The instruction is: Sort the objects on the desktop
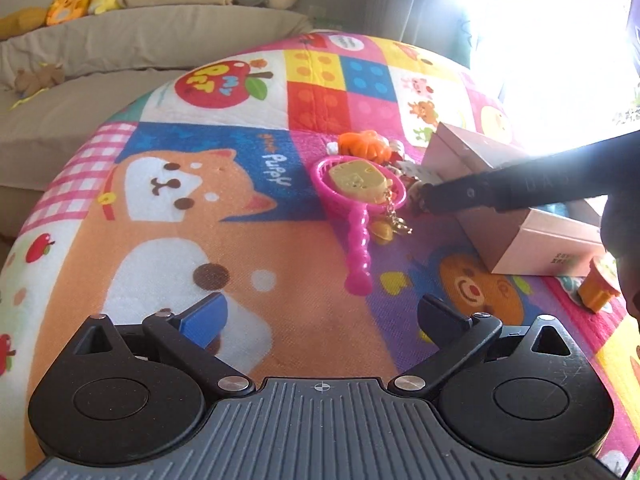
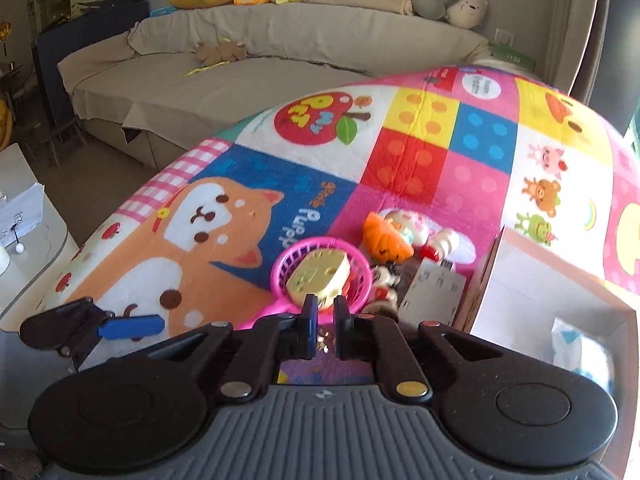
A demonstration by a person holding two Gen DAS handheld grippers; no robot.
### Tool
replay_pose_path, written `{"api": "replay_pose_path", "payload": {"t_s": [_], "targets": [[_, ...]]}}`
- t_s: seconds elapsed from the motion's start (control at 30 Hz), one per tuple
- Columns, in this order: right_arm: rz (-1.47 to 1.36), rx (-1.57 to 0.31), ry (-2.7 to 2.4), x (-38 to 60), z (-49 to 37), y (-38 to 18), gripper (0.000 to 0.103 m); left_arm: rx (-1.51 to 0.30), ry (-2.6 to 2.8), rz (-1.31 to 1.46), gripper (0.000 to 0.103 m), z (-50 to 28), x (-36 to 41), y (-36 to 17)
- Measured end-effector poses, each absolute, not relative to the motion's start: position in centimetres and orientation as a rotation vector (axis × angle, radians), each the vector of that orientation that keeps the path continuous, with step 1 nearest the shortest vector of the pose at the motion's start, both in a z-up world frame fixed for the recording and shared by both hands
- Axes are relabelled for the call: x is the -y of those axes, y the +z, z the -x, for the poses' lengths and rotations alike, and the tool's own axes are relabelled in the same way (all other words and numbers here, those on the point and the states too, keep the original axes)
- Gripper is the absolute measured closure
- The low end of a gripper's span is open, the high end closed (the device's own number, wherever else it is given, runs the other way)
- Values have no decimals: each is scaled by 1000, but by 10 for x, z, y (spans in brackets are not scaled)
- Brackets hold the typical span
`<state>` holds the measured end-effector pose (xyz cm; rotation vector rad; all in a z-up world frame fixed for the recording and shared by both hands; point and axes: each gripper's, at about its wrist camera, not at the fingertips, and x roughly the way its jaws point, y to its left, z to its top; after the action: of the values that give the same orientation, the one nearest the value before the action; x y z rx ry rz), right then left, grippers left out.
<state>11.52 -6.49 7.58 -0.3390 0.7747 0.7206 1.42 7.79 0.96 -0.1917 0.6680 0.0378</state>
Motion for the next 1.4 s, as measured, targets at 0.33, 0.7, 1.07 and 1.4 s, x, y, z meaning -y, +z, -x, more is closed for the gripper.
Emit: {"api": "replay_pose_path", "payload": {"t_s": [0.33, 0.7, 1.07, 1.4], "targets": [[155, -628, 591, 144, -69, 77, 51, -650, -81, 354, 0, -65, -103, 38], [-14, -486, 122, 292, -52, 62, 11, -587, -279, 371, 0, -120, -61, 63], [-110, -523, 152, 298, -54, 18, 7, -546, -339, -140, 0, -49, 14, 63], [-87, -513, 173, 294, -50, 18, 2, -672, -87, -164, 0, -76, -17, 33]]}}
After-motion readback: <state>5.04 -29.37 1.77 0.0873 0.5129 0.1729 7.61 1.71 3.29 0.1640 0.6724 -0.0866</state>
